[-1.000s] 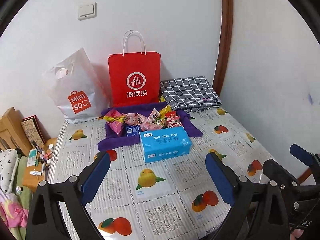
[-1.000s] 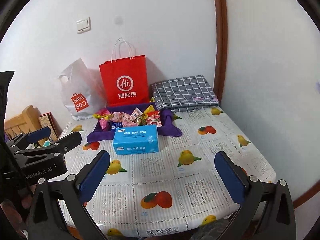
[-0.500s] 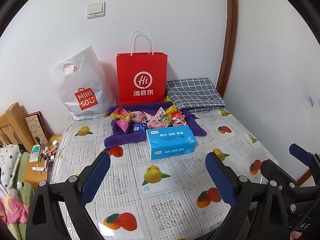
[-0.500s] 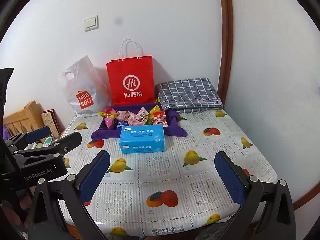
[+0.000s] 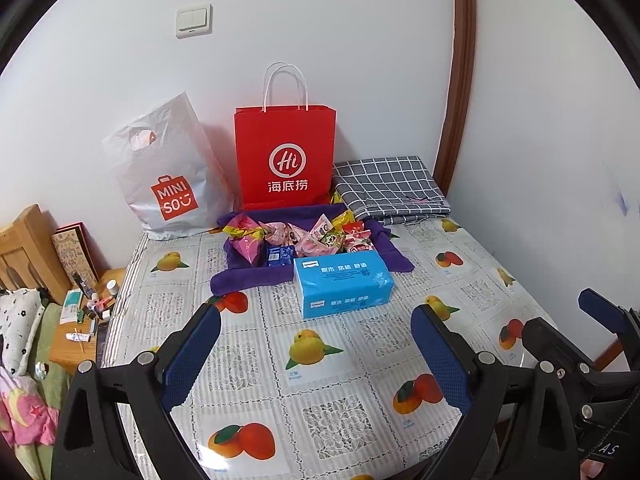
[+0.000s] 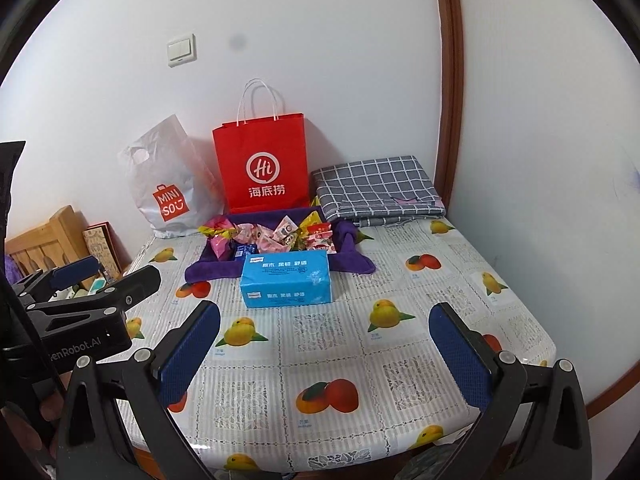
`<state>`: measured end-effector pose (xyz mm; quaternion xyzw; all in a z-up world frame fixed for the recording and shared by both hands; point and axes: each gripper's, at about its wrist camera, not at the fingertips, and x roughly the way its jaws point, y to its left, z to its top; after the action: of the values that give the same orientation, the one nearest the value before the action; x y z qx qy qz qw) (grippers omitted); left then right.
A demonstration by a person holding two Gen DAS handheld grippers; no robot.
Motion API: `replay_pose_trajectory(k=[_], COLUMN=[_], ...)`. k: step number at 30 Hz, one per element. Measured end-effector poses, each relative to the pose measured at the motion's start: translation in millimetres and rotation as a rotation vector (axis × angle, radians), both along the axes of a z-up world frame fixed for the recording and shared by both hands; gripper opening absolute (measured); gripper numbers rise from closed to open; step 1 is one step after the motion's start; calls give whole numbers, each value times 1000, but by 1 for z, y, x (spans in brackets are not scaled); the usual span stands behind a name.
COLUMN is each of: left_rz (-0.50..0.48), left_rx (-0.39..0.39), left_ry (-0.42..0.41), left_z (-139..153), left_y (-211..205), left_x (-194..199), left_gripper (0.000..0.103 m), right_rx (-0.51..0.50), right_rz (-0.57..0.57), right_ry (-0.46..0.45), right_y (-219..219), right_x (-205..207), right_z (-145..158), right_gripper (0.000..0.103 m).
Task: Organize snacks
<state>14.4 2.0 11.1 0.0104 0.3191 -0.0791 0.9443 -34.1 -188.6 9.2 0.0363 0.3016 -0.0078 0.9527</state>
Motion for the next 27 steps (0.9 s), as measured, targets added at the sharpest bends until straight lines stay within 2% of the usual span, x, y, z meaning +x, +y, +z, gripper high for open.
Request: replay_pose_trajectory(k=[27], left_rz=[-16], left_rx=[1], left_ry=[6], left_z=[-2], left_y=[-6], left_x=[-1], left_gripper=[96], right_rx=[18], right_rz=[-14], right_ry=[-2], right_y=[-6], right_x=[-2], right_z=[1], right_gripper=[103])
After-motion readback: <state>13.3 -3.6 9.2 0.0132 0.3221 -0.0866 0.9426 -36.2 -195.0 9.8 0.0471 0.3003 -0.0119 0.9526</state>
